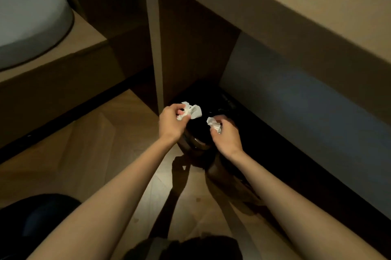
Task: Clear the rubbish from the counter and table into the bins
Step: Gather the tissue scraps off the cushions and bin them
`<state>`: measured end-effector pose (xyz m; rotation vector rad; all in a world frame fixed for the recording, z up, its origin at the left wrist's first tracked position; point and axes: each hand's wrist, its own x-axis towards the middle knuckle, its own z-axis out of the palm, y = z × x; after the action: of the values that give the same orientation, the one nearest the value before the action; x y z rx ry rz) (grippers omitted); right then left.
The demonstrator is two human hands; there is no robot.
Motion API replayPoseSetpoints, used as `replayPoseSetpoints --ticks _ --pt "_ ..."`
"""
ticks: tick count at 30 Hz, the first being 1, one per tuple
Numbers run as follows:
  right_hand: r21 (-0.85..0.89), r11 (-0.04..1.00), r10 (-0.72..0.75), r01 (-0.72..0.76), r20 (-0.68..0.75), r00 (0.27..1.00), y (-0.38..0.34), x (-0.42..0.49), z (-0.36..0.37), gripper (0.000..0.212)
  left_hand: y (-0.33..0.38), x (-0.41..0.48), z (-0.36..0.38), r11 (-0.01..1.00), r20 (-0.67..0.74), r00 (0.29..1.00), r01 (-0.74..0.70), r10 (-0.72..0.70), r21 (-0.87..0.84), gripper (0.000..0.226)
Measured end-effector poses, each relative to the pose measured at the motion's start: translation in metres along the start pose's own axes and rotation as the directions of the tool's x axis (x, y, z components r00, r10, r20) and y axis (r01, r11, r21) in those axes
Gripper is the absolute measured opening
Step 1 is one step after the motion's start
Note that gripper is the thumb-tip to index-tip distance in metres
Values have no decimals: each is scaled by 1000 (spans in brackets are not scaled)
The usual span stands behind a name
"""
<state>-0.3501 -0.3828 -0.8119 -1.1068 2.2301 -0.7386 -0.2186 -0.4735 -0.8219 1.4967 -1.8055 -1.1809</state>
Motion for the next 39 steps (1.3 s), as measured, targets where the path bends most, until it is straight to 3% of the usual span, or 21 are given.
replayPoseSetpoints --ticks 9,12,16,19,21,26,31,39 --pt "-196 974 -133 109 -115 984 79 123 71 30 -81 102 81 940 77 965 -263 253 216 40" --pt "-301 947 -141 112 -76 987 104 156 83 38 -97 124 104 880 184 925 -375 333 290 41" --pt "-547 832 61 96 262 963 118 187 93 57 -106 136 118 613 424 873 -476 242 630 51" --pt "-700 710 289 74 386 876 121 193 95 72 -105 128 115 615 372 867 -498 332 611 41" --pt "-750 655 322 91 387 864 117 188 92 75 -105 117 107 620 275 870 -487 409 615 40" --pt "-702 677 9 221 308 951 91 166 81 61 -114 100 94 640 151 875 -444 460 627 43" --pt "-591 781 -54 202 259 964 81 146 83 41 -117 89 81 699 181 908 -408 378 587 42" --pt "-470 845 -197 254 167 966 12 53 62 40 -66 25 18 746 140 956 -290 259 599 46"
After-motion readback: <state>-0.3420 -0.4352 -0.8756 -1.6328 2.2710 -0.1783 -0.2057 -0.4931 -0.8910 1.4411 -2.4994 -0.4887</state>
